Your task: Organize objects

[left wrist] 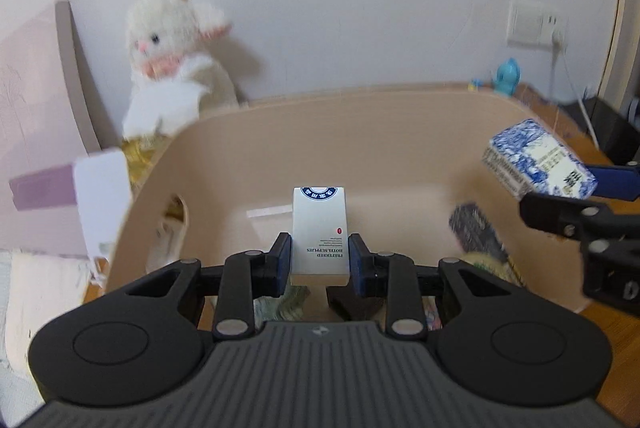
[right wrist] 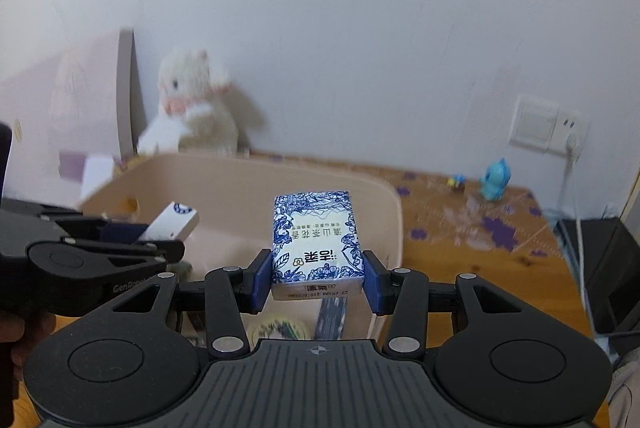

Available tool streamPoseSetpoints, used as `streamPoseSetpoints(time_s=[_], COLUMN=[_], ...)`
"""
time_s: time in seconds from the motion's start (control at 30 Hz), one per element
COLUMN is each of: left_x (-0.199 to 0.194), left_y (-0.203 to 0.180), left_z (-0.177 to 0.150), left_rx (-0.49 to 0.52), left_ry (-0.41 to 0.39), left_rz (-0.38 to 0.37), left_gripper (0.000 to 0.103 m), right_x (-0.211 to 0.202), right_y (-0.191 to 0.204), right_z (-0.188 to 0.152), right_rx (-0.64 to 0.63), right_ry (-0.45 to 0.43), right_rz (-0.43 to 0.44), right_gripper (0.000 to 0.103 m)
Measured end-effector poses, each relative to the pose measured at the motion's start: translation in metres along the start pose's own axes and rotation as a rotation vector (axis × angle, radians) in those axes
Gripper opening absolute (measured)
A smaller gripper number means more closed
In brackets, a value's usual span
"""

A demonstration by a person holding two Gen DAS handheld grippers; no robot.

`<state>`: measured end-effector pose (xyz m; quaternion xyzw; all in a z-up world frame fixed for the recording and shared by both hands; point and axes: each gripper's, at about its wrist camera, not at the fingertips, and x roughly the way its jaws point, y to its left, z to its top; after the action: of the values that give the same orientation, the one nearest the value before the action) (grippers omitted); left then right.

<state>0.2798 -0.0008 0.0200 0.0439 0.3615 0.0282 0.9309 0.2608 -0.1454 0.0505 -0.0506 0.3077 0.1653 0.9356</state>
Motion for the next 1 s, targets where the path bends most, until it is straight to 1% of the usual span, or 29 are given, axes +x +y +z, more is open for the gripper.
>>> streamPoseSetpoints(time_s=[0.07,0.17,0.23,0.27,0.3,0.33,0.37,0.4,0.43,0.5,0.53,0.6,0.67,0.77,0.9,1.0], left_x=[0.007,0.011,0.009,0.007,0.006,0.003,-0.002,-0.007,-0.011,-0.019,-0.023,-0.032,-0.042,-0.056,-0.075,-0.090], left_y=[0.000,-0.004,-0.005,-0.005,-0.004,-0.004,-0.004,-0.004,-0.004,-0.003,-0.001,0.003,0.006,0.010,0.011,0.012], left_z=[-0.002,-0.005,-0.005,-0.005,-0.004,-0.003,-0.003,-0.003,-0.002,-0.001,-0.001,-0.001,-0.003,-0.005,-0.013,-0.022], left_rx=[-0.002,0.026,0.028,0.023,0.018,0.010,0.007,0.008,0.012,0.017,0.012,0.001,-0.005,-0.008,0.003,0.004], left_ry=[0.034,0.069,0.072,0.072,0.074,0.073,0.063,0.044,0.034,0.027,0.024,0.014,0.007,-0.008,-0.011,-0.009], left_rz=[0.001,-0.001,0.000,-0.002,-0.005,-0.004,-0.002,0.001,0.008,0.016,0.015,0.014,0.013,0.020,0.032,0.024], left_gripper=[0.033,0.033,0.033,0.035,0.039,0.053,0.065,0.067,0.068,0.069,0.070,0.071,0.073,0.079,0.079,0.079], right_x=[0.011,0.017,0.017,0.017,0.015,0.013,0.009,0.006,0.002,-0.006,-0.010,-0.019,-0.029,-0.043,-0.055,-0.065], right_y=[0.001,0.004,0.005,0.006,0.007,0.008,0.009,0.009,0.010,0.010,0.010,0.009,0.009,0.014,0.023,0.026], right_z=[-0.002,-0.002,0.000,0.000,0.001,0.001,0.001,0.003,0.003,0.005,0.007,0.009,0.010,0.009,0.003,-0.005], right_rx=[0.005,-0.011,-0.007,-0.006,-0.006,-0.007,-0.009,-0.009,-0.008,-0.003,0.003,0.018,0.030,0.021,-0.010,0.003], right_ry=[0.048,0.064,0.080,0.086,0.083,0.079,0.071,0.061,0.052,0.040,0.035,0.024,0.005,-0.005,0.018,0.043], right_rz=[0.011,-0.008,0.003,0.009,0.011,0.006,0.003,0.003,0.001,-0.005,-0.007,-0.008,-0.007,-0.008,-0.012,-0.002], right_gripper=[0.043,0.044,0.052,0.054,0.055,0.056,0.060,0.065,0.066,0.076,0.079,0.093,0.103,0.103,0.103,0.103])
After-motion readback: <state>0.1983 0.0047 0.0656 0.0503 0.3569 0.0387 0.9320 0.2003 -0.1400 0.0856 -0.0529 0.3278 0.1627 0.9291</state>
